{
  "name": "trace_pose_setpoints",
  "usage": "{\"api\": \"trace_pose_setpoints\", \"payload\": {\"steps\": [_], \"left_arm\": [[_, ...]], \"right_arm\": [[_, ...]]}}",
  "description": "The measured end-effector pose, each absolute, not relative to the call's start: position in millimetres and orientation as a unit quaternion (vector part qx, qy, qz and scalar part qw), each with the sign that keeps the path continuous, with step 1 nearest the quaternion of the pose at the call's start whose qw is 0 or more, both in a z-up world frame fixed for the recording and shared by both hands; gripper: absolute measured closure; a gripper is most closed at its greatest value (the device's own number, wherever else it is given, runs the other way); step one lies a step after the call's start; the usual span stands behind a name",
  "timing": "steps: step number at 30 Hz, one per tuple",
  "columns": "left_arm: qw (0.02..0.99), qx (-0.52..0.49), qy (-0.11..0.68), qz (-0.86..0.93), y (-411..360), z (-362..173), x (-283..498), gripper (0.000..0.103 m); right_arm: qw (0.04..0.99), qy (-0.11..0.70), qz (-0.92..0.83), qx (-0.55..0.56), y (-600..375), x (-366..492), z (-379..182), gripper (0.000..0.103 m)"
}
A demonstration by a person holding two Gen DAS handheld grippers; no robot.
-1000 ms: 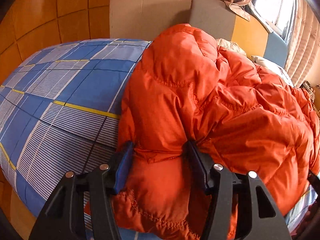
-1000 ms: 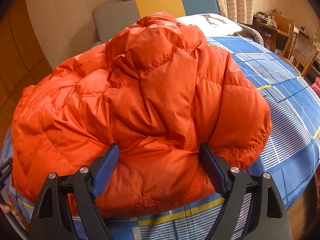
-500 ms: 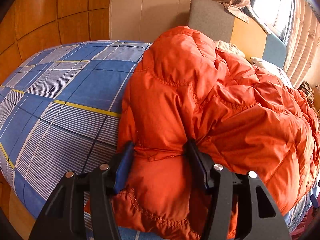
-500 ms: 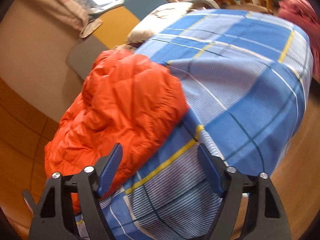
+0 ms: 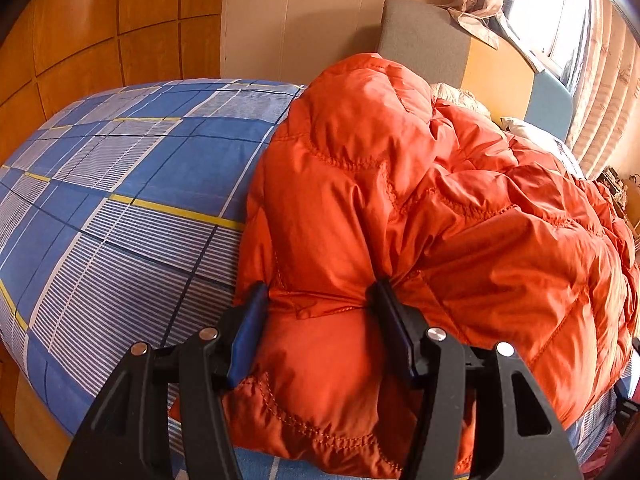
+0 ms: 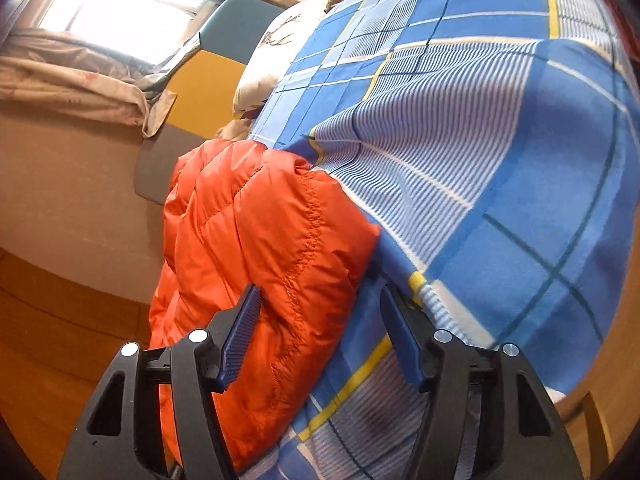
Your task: Fold large clothes
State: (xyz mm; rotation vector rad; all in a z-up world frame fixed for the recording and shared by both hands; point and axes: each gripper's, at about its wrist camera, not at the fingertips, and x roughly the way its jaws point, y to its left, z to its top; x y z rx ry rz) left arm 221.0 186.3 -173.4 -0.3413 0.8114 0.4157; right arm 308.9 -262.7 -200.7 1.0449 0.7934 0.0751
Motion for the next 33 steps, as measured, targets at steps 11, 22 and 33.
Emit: {"api": "trace_pose_setpoints", "payload": {"steps": [11, 22, 33], "left_arm": [[0.882, -0.172, 0.388, 0.205, 185, -174, 221, 0.048], [0.878, -0.197, 0.386, 0.204, 188, -175, 218, 0.049], [0.876, -0.215, 0.382, 0.204, 193, -177, 217, 0.05]], "right_arm": [[0.817, 0.346, 0.068, 0.455, -240, 328, -172, 0.087], [0.849, 0.303, 0.171, 0.398, -197, 316, -109, 0.092], [0.814, 0.31, 0.263, 0.414, -152, 311, -95, 0.092]]}}
